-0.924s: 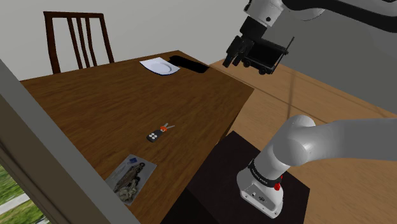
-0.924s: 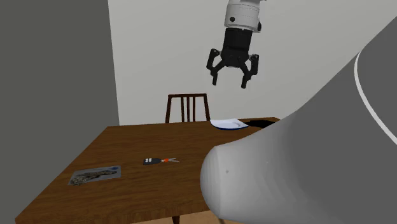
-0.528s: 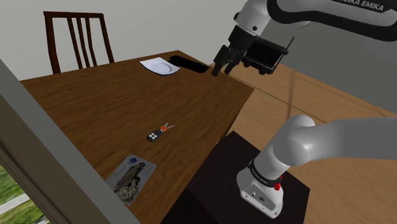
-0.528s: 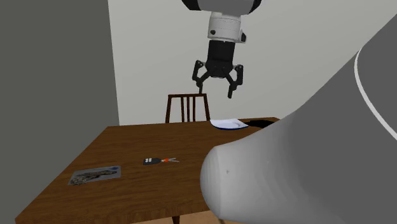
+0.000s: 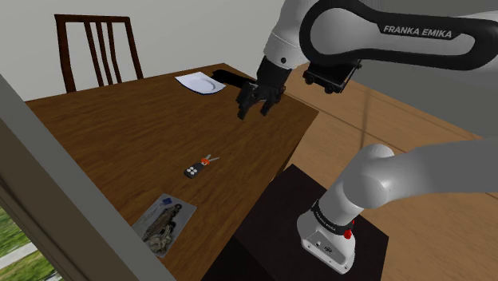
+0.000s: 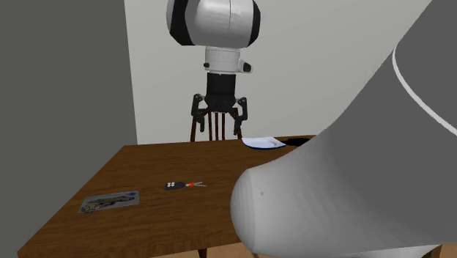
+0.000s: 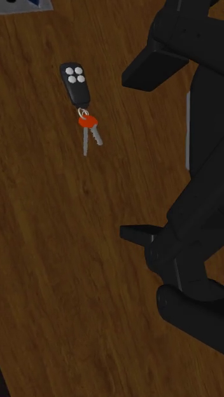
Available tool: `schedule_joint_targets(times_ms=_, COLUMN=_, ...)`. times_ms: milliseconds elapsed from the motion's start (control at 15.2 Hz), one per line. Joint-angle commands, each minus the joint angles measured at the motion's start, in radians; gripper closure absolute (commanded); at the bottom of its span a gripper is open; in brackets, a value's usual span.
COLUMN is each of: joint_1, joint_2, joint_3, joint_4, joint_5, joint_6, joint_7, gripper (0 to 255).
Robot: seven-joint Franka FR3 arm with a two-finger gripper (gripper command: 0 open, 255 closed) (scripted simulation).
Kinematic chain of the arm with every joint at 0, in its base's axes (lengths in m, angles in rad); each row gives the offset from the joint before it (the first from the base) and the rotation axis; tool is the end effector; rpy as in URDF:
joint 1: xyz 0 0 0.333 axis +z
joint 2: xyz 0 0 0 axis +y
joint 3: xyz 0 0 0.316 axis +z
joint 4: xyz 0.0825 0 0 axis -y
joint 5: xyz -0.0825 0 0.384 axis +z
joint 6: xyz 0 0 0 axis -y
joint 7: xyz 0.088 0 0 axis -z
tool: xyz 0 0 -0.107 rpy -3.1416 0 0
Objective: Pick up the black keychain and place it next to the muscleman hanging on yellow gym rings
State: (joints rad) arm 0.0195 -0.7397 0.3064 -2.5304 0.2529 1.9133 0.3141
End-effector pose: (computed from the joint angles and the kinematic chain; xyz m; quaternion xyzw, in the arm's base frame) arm 0.3218 0.1386 0.5099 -0.9964 0.0637 -0.0452 0.0327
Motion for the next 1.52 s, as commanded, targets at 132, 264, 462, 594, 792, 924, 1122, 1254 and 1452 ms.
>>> schedule_joint_targets(times_ms=132, joint_1=-0.004, joint_2=0.098, joint_3=0.119, joint_4=-0.004, joint_5=0.037, joint_6=0.097, joint_7=0.145, gripper=0)
schedule_joint_targets(times_ms=264, joint_1=-0.013, joint_2=0.157, joint_3=0.178, joint_4=0.007, joint_5=0.044, joint_6=0.142, joint_7=0.218, gripper=0)
schedule_joint_targets(times_ms=462, joint_1=-0.036, joint_2=0.260, joint_3=0.267, joint_4=0.035, joint_5=0.038, joint_6=0.210, joint_7=0.333, gripper=0)
schedule_joint_targets(times_ms=594, joint_1=-0.058, joint_2=0.337, joint_3=0.328, joint_4=0.062, joint_5=0.018, joint_6=0.254, joint_7=0.416, gripper=0)
schedule_joint_targets(times_ms=792, joint_1=-0.101, joint_2=0.469, joint_3=0.421, joint_4=0.112, joint_5=-0.043, joint_6=0.316, joint_7=0.557, gripper=0)
schedule_joint_targets(times_ms=924, joint_1=-0.117, joint_2=0.526, joint_3=0.453, joint_4=0.123, joint_5=-0.079, joint_6=0.350, joint_7=0.612, gripper=0)
schedule_joint_targets(times_ms=1122, joint_1=-0.124, joint_2=0.559, joint_3=0.466, joint_4=0.105, joint_5=-0.101, joint_6=0.396, joint_7=0.630, gripper=0)
schedule_joint_targets(times_ms=1254, joint_1=-0.129, joint_2=0.584, joint_3=0.474, joint_4=0.094, joint_5=-0.119, joint_6=0.426, joint_7=0.644, gripper=0)
schedule_joint_targets(times_ms=1452, joint_1=-0.134, joint_2=0.604, joint_3=0.480, joint_4=0.086, joint_5=-0.135, joint_6=0.450, joint_7=0.656, gripper=0)
